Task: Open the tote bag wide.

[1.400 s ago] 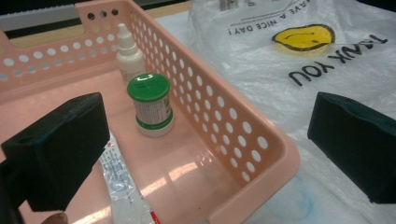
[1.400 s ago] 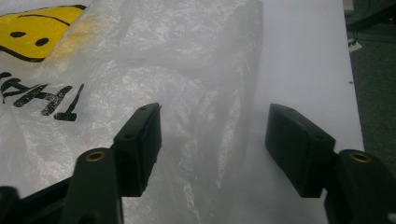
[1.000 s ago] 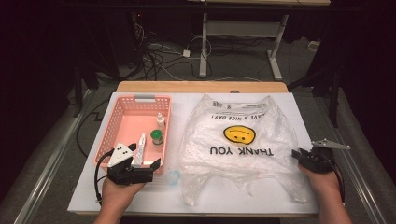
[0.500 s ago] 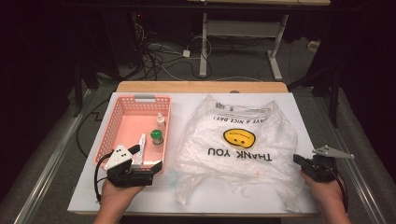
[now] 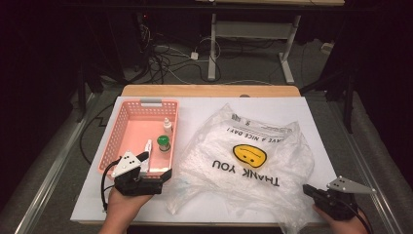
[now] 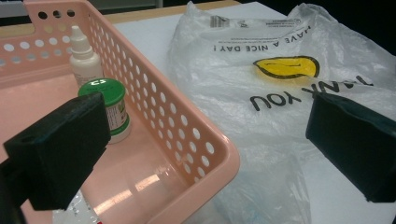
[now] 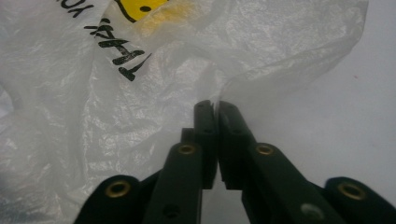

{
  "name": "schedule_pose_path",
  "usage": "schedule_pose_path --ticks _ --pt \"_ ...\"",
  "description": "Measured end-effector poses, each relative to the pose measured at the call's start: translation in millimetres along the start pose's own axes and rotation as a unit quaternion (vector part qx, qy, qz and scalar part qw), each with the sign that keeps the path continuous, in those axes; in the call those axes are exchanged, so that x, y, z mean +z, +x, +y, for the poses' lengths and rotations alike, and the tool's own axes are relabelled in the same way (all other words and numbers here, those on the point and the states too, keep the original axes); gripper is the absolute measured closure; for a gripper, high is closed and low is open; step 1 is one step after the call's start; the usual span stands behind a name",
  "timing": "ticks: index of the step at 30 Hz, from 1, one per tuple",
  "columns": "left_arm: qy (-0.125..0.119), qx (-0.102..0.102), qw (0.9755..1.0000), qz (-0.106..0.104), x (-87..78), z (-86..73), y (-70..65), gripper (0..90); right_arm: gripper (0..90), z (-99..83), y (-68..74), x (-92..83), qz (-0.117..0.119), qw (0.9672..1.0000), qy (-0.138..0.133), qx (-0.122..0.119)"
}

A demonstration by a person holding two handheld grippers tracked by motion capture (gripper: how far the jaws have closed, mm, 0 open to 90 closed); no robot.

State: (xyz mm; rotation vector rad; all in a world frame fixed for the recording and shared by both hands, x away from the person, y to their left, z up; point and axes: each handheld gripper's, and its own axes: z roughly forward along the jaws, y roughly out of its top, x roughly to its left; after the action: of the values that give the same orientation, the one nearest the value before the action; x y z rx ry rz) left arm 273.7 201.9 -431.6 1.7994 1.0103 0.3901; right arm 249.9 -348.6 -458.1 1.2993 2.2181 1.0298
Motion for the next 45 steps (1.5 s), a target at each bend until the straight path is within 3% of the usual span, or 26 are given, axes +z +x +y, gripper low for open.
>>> schedule_pose_path --ticks 4,6,9,12,14,17,21,25,28,32,36,37,38,41,42,43,45 --pt "0.002 -0.003 1.0 0.008 -1.6 1.9 2.0 0.0 78.9 -2.5 4.7 -8.3 0.0 0.9999 -0.01 0.002" --pt "0.003 0.0 0.9999 0.013 -4.4 1.9 4.6 0.0 70.7 2.5 3.4 -22.1 0.005 0.9992 -0.038 0.014" --pt "0.007 0.002 0.9997 0.022 -5.8 0.6 7.8 0.0 64.1 17.5 1.2 -33.7 0.001 0.9972 -0.074 0.002" --pt "0.009 0.0 0.9996 0.025 -6.3 0.1 9.5 0.0 60.8 37.2 0.7 -38.1 -0.005 0.9956 -0.092 -0.012" --pt "0.018 -0.005 0.9996 0.022 -6.6 -0.2 11.7 0.0 57.7 50.5 -2.6 -35.3 -0.008 0.9944 -0.102 -0.026" --pt "0.024 -0.004 0.9995 0.017 -6.0 0.1 12.3 0.0 53.1 68.9 -16.0 -21.9 -0.013 0.9937 -0.109 -0.021" --pt "0.012 0.007 0.9997 0.018 -6.7 -0.6 11.0 0.0 49.6 85.8 -34.9 0.1 -0.017 0.9938 -0.11 -0.006" --pt "0.003 0.012 0.9999 0.011 -6.6 -1.5 11.0 0.0 48.1 106.2 -51.7 26.0 -0.02 0.9946 -0.102 0.0" --pt "-0.006 0.013 0.9998 0.014 -6.2 -2.0 10.6 0.0 45.0 121.3 -71.3 50.5 -0.03 0.9947 -0.096 0.019" --pt "-0.006 0.011 0.9998 0.015 -6.2 -2.9 11.1 0.0 35.6 134.3 -94.9 85.0 -0.03 0.9967 -0.061 0.045" --pt "-0.004 0.013 0.9998 0.013 -5.6 -3.9 10.8 0.0 27.9 138.1 -118.2 110.9 -0.027 0.9966 -0.042 0.065" --pt "-0.005 0.012 0.9999 0.012 -5.2 -4.0 10.9 0.0 27.9 138.1 -118.2 110.9 -0.027 0.9966 -0.042 0.065" --pt "-0.004 0.011 0.9999 0.01 -4.8 -4.1 10.9 0.0 23.5 134.6 -127.4 123.9 -0.024 0.9968 -0.024 0.072" --pt "-0.003 0.008 0.9999 0.007 -3.5 -4.9 11.0 0.0 20.0 125.1 -132.4 140.0 -0.007 0.9969 0.009 0.078" --pt "-0.003 0.008 0.9999 0.007 -3.5 -4.9 11.0 0.0 20.0 125.1 -132.4 140.0 -0.007 0.9969 0.009 0.078" --pt "-0.002 0.009 0.9999 0.006 -3.3 -5.1 11.0 0.0 20.2 119.7 -130.3 146.6 0.003 0.9971 0.028 0.071" --pt "-0.002 0.009 0.9999 0.006 -3.2 -5.3 10.8 0.0 23.2 115.8 -125.6 148.9 0.013 0.9976 0.038 0.056"
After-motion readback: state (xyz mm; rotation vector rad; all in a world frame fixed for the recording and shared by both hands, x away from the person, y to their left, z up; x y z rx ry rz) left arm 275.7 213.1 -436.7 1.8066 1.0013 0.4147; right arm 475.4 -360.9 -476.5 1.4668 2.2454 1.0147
